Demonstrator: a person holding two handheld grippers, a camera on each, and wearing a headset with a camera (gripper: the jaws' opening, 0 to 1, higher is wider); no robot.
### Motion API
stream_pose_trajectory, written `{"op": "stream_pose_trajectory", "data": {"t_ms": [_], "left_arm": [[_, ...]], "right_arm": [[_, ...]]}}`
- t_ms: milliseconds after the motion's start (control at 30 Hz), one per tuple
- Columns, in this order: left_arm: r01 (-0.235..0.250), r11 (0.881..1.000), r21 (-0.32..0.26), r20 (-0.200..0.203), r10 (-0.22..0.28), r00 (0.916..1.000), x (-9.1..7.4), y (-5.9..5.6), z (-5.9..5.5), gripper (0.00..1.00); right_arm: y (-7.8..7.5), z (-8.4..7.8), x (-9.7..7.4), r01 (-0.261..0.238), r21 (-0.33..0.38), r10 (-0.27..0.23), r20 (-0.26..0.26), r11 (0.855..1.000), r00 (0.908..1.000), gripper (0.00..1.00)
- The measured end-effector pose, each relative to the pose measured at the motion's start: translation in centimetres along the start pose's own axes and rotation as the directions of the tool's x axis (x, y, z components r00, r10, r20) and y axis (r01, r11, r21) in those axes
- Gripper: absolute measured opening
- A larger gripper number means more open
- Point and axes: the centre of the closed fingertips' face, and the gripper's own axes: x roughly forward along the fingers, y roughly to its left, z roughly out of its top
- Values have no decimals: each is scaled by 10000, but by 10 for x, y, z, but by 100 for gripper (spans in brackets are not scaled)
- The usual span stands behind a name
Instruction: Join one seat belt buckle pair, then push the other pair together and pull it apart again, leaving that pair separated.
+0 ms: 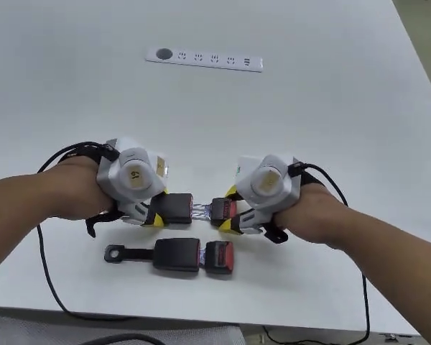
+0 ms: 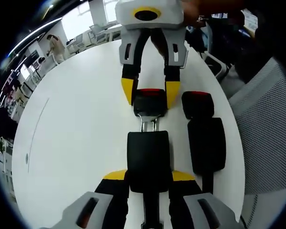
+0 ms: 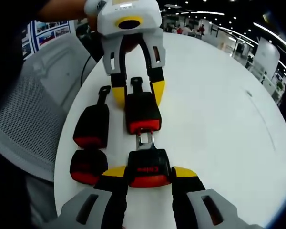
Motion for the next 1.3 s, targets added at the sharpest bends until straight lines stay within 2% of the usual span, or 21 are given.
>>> {"op": "stream_pose_trajectory", "data": {"t_ms": [133, 167, 400, 600, 733, 800, 833, 933, 1300], "left_arm": [[148, 9998, 121, 22, -148, 9999, 1, 0, 2, 33], [182, 9997, 154, -34, -181, 9998, 1, 0, 2, 33], [402, 9991, 118, 46, -402, 9992, 3, 1, 1, 32], [499, 9986, 162, -24, -499, 9988, 3, 1, 2, 32], [492, 9987, 149, -4, -492, 9988, 3, 1, 1, 32], [492, 9986, 183, -25, -492, 9988, 4, 1, 1, 32], [486, 9986, 188, -43, -485, 9988, 4, 1, 1, 32], [470, 9988, 162, -58, -469, 9989, 3, 1, 2, 31], [369, 9993, 34, 66, -369, 9993, 2, 0, 3, 32]], "right_arm": [[-1, 5, 5, -46, -138, 48, 122, 9999, 9999, 32], [0, 4, 5, -70, -238, 70, 17, 9997, 10000, 32], [0, 5, 4, -376, -255, 381, 197, 9990, 9991, 31], [0, 7, 6, -337, -277, 340, 90, 9990, 9994, 31], [0, 10, 7, -343, -196, 346, 128, 9992, 9993, 30], [3, 17, 11, -392, -96, 394, 238, 9992, 9989, 30], [4, 19, 13, -336, -216, 339, 134, 9992, 9993, 30], [4, 18, 12, -390, -247, 390, -9, 9989, 9992, 30], [3, 17, 13, -311, -162, 311, 13, 9994, 9995, 31]]}}
